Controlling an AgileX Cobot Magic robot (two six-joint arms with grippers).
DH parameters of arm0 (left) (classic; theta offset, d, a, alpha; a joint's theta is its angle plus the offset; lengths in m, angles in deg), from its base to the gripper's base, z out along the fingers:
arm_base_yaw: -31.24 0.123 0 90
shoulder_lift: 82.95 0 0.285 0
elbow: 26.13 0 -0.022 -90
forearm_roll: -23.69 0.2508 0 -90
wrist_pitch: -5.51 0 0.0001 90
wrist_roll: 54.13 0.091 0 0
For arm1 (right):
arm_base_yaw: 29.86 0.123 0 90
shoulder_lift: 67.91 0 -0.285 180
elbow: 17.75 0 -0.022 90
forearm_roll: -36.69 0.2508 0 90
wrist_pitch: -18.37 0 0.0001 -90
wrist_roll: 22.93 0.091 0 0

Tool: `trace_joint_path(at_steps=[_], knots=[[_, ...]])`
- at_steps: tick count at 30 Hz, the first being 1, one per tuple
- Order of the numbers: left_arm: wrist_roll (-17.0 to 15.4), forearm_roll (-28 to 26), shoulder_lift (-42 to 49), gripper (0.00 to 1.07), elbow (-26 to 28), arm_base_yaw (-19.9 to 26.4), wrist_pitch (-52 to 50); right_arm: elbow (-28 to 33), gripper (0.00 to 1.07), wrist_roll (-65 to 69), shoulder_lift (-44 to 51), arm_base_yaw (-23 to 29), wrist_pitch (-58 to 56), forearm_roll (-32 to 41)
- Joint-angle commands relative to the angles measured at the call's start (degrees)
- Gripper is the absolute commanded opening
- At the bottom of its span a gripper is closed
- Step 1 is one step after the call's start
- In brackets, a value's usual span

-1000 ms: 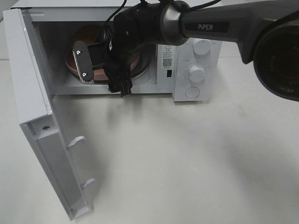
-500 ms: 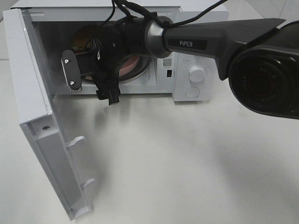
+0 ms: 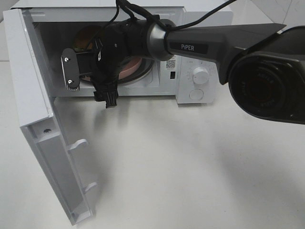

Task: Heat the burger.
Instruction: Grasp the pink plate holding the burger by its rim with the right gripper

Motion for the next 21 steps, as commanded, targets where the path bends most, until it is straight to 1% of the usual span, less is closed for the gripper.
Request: trace_joint_path(at_steps=[1, 7, 11, 21], knots=[[-0.23, 0.00, 0.97, 1.00, -0.06, 0.17, -0.74, -0.57, 0.78, 0.34, 0.00, -0.86, -0.74, 0.46], [-0.23, 0.00, 0.97, 1.00, -0.06, 0.17, -0.74, -0.34, 0.78, 0.34, 0.00, -2.35, -1.83, 1.43], [-0.23, 0.00, 0.97, 1.00, -0.06, 0.17, -0.74, -0.34, 0.78, 0.34, -0.17, -2.92, -0.63, 1.38], [-0.23, 0.00, 0.97, 1.00, -0.06, 0.17, -0.74, -0.34, 0.78, 0.34, -1.78, -3.04, 0.34, 1.49]])
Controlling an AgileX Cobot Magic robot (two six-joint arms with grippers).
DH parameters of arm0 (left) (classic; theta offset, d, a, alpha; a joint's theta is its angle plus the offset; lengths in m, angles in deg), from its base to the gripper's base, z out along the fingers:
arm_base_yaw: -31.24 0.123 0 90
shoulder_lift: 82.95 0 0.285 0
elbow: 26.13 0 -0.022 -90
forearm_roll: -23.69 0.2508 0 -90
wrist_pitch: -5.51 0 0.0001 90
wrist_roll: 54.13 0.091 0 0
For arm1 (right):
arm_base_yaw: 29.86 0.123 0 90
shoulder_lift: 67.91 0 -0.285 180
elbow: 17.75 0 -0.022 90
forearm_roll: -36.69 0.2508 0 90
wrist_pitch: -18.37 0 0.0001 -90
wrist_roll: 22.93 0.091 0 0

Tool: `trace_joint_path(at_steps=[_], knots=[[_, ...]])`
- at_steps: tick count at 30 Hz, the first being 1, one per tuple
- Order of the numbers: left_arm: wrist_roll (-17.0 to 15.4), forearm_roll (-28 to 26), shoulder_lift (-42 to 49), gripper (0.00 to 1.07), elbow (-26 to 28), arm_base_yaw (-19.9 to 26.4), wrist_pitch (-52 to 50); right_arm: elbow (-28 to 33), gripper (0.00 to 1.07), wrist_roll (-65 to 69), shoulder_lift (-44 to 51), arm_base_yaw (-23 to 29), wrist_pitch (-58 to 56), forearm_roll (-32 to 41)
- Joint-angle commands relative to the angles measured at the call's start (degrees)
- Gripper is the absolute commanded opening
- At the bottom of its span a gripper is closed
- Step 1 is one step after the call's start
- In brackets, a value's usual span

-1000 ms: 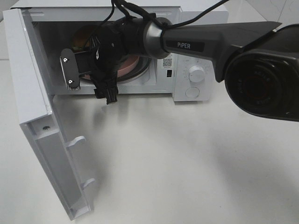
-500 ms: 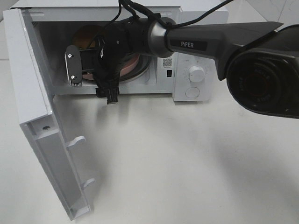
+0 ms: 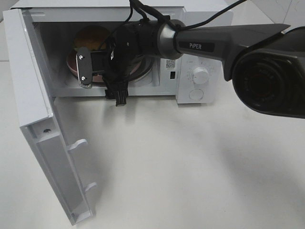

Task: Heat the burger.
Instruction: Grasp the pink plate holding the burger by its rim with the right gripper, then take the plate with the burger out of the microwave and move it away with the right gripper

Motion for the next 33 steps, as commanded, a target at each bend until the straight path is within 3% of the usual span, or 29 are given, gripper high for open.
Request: trace_joint_path(at_steps=[1, 9, 11, 14, 16, 17, 19, 21, 33], knots=[[-0.23, 0.00, 0.97, 1.00, -0.06, 0.17, -0.74, -0.34, 0.78, 0.34, -0.69, -0.23, 0.40, 0.57], [-0.23, 0.00, 0.97, 1.00, -0.06, 0.17, -0.74, -0.34, 0.68, 0.34, -1.09, -0.06, 1.49, 2.64], [-0.23, 0.00, 0.97, 1.00, -0.06, 0.17, -0.74, -0.34, 0.56, 0.34, -1.32, 0.34, 1.72, 3.95], [-0.23, 0.00, 0.97, 1.00, -0.06, 0.17, -0.74, -0.34, 0.51, 0.34, -1.32, 0.46, 1.72, 3.95], [-0.23, 0.00, 0.97, 1.00, -0.06, 0.17, -0.74, -0.40, 0.24, 0.34, -1.26, 0.63, 1.83, 6.02], [-0.23, 0.00, 0.97, 1.00, -0.06, 0.17, -0.74, -0.40, 0.24, 0.34, -1.26, 0.63, 1.83, 6.02], [-0.23, 0.00, 0.97, 1.00, -0.06, 0.17, -0.74, -1.26, 0.06, 0.34, -1.26, 0.63, 0.80, 9.40], [-0.23, 0.00, 0.97, 1.00, -0.06, 0.17, -0.74, -1.72, 0.01, 0.34, -1.20, 0.80, 0.06, 10.20], [-0.23, 0.00, 0.97, 1.00, -0.06, 0.17, -0.74, -3.15, 0.00, -4.81, 0.00, 1.95, -7.85, 15.81]])
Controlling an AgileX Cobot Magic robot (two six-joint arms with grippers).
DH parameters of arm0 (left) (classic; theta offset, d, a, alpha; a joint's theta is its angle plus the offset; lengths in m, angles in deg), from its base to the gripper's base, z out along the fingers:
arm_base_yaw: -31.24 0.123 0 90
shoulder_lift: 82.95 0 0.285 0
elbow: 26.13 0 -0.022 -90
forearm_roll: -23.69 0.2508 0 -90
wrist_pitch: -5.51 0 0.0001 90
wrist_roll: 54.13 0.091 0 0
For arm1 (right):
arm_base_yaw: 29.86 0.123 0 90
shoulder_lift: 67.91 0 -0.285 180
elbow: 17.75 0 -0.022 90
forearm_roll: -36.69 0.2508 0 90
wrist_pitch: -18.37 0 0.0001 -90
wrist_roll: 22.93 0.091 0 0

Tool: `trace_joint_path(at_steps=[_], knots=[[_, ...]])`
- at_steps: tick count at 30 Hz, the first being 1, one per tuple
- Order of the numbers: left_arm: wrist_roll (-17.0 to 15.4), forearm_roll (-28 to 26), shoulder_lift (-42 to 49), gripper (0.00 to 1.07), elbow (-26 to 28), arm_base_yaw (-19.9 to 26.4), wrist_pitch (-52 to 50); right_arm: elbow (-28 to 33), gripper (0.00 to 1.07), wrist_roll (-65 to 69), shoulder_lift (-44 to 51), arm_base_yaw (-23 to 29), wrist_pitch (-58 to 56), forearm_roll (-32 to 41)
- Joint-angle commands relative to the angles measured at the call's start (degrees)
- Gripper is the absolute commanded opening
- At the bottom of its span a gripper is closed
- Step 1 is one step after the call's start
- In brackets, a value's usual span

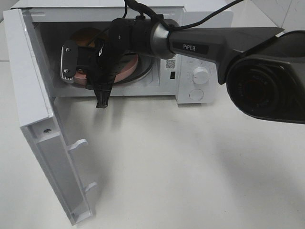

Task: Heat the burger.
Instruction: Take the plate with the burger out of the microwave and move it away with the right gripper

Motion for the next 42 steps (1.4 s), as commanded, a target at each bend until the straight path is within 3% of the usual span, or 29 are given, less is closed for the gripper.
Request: trace_joint_path(at_steps=[1, 12, 28, 42], knots=[[-0.23, 0.00, 0.97, 1.00, -0.06, 0.17, -0.74, 0.00, 0.00, -1.72, 0.86, 0.46, -4.87, 1.72], [-0.23, 0.00, 0.97, 1.00, -0.06, 0.17, -0.74, 2.18, 0.00, -6.25, 5.39, 0.46, -11.06, 1.72], [-0.23, 0.00, 0.97, 1.00, -0.06, 0.17, -0.74, 19.82, 0.00, -15.30, 15.93, 0.46, -5.67, 1.72], [-0.23, 0.00, 0.97, 1.00, -0.06, 0.17, -0.74, 39.08, 0.00, -20.51, 28.42, 0.97, 5.10, 1.43]])
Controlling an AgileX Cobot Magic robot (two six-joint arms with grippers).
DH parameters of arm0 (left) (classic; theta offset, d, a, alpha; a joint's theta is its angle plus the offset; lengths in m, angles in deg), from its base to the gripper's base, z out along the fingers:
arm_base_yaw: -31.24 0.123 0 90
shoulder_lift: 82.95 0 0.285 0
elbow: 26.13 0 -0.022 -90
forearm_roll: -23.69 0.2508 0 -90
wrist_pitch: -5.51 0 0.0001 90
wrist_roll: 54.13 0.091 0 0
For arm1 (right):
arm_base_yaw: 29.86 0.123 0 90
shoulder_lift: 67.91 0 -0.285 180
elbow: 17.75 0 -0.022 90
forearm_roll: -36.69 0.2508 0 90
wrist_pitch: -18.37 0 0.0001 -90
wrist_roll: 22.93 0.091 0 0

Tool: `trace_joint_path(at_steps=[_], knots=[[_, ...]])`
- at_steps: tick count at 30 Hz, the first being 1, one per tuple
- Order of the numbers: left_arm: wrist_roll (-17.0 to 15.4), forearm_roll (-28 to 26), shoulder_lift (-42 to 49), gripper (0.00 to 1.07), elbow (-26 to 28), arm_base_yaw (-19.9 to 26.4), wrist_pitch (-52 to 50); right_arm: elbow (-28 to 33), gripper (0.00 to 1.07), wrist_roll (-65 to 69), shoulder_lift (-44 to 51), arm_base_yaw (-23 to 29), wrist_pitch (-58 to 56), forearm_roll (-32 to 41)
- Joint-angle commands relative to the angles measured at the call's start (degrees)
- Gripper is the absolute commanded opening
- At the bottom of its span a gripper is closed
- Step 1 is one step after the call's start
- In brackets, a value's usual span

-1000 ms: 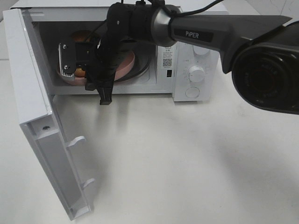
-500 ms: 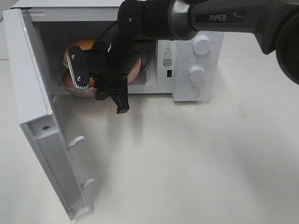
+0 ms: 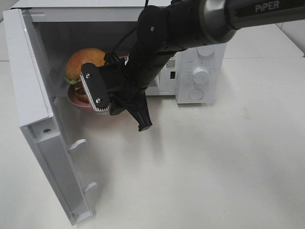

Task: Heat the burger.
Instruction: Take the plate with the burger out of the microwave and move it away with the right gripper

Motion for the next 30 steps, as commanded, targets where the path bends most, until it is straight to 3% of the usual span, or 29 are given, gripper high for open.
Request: trace_joint_path(at_steps=[1, 12, 30], knots=[[-0.23, 0.00, 0.97, 1.00, -0.06, 0.17, -0.74, 3.15, 0.00, -1.95, 4.07, 0.11, 5.04, 0.06], [-0.23, 0.00, 0.97, 1.00, -0.06, 0.17, -0.74, 15.64, 0.00, -8.94, 11.86, -0.57, 10.08, 3.38], [-0.23, 0.00, 0.97, 1.00, -0.06, 0.17, -0.74, 29.22, 0.00, -9.17, 22.00, -0.57, 15.24, 3.38]])
